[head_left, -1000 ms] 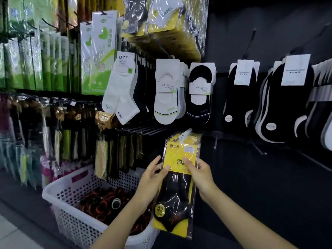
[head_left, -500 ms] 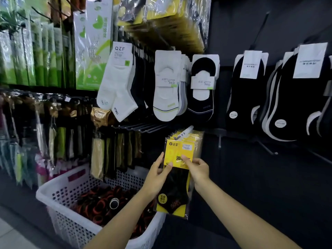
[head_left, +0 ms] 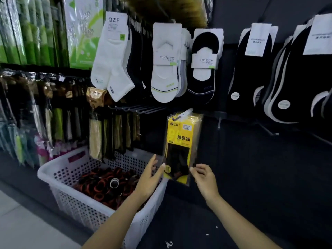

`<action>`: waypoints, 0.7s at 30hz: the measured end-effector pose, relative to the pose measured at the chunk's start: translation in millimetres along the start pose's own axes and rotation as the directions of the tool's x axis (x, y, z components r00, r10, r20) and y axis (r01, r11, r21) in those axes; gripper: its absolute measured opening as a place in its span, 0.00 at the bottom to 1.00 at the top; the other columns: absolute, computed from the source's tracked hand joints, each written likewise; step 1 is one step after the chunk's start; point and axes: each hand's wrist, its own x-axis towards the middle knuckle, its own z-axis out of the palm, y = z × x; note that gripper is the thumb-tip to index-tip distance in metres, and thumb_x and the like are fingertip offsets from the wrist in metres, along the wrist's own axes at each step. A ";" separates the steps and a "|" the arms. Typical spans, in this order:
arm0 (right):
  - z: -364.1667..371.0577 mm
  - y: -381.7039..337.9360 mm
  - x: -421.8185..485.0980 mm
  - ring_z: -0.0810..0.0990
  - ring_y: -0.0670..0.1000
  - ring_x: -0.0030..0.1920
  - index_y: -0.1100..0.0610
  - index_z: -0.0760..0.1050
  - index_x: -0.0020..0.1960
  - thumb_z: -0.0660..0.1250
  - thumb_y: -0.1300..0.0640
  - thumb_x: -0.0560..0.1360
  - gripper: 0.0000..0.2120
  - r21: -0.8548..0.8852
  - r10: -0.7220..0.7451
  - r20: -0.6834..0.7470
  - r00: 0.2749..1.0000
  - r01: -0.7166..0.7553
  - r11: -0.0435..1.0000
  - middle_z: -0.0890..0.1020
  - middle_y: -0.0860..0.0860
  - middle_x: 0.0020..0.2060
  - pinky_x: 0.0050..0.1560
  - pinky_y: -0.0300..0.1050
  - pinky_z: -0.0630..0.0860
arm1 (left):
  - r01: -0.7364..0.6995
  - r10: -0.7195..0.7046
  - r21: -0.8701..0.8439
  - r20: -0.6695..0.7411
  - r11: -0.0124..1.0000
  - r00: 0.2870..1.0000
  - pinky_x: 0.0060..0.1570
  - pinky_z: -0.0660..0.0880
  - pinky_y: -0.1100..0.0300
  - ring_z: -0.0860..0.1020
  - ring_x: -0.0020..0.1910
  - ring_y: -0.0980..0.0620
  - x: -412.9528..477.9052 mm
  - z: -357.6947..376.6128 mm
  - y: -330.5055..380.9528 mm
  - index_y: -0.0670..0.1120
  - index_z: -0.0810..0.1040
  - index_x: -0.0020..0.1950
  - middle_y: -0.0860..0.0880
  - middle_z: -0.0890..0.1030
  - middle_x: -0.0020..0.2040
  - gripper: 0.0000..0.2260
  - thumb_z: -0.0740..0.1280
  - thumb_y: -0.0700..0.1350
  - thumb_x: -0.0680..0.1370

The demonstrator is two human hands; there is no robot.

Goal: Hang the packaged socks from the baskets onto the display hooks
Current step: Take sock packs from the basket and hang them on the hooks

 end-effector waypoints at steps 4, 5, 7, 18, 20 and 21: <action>-7.8 75.5 -68.3 0.81 0.53 0.50 0.55 0.74 0.52 0.69 0.56 0.76 0.07 -0.080 0.158 0.088 0.983 -0.151 0.985 0.81 0.54 0.50 0.48 0.46 0.78 | 0.176 -0.174 -0.039 0.054 0.984 0.983 0.59 0.69 0.66 0.69 0.63 0.60 -75.8 8.5 -62.0 0.55 0.63 0.73 0.58 0.69 0.64 0.25 0.60 0.59 0.76; -8.2 94.6 -87.6 0.81 0.54 0.50 0.56 0.75 0.51 0.68 0.57 0.76 0.05 -0.121 0.216 0.123 0.969 -0.202 0.972 0.81 0.55 0.50 0.49 0.48 0.78 | 0.239 -0.234 -0.066 0.069 0.969 0.970 0.53 0.69 0.71 0.71 0.56 0.63 -99.9 14.7 -78.0 0.55 0.67 0.67 0.58 0.71 0.58 0.19 0.60 0.58 0.77; -9.3 131.7 -124.9 0.81 0.54 0.50 0.57 0.75 0.51 0.66 0.58 0.78 0.04 -0.211 0.346 0.205 0.916 -0.304 0.929 0.81 0.55 0.50 0.48 0.46 0.77 | 0.366 -0.365 -0.012 0.064 0.931 0.929 0.49 0.68 0.71 0.72 0.50 0.64 -150.3 27.8 -114.4 0.56 0.69 0.60 0.57 0.73 0.53 0.11 0.61 0.55 0.78; -36.0 260.7 -276.9 0.76 0.46 0.53 0.62 0.75 0.61 0.67 0.51 0.77 0.18 -0.600 0.713 0.504 0.488 -0.397 0.695 0.80 0.54 0.56 0.51 0.34 0.72 | 0.595 -0.647 0.333 0.067 0.732 0.759 0.61 0.71 0.54 0.76 0.57 0.49 -331.1 51.0 -208.0 0.47 0.75 0.59 0.48 0.78 0.56 0.12 0.60 0.51 0.81; -34.4 266.3 -285.8 0.75 0.45 0.52 0.62 0.75 0.61 0.69 0.52 0.75 0.19 -0.617 0.725 0.505 0.468 -0.391 0.683 0.79 0.55 0.57 0.45 0.30 0.71 | 0.592 -0.646 0.347 0.054 0.727 0.762 0.62 0.71 0.53 0.75 0.61 0.46 -338.7 53.1 -209.4 0.46 0.73 0.63 0.47 0.76 0.59 0.13 0.62 0.49 0.80; -33.6 268.2 -288.5 0.75 0.45 0.52 0.62 0.74 0.61 0.71 0.52 0.74 0.20 -0.621 0.723 0.493 0.484 -0.386 0.682 0.78 0.55 0.57 0.45 0.29 0.71 | 0.586 -0.648 0.379 0.050 0.716 0.760 0.64 0.69 0.53 0.73 0.63 0.46 -339.9 53.5 -211.1 0.45 0.70 0.66 0.46 0.74 0.62 0.17 0.62 0.49 0.80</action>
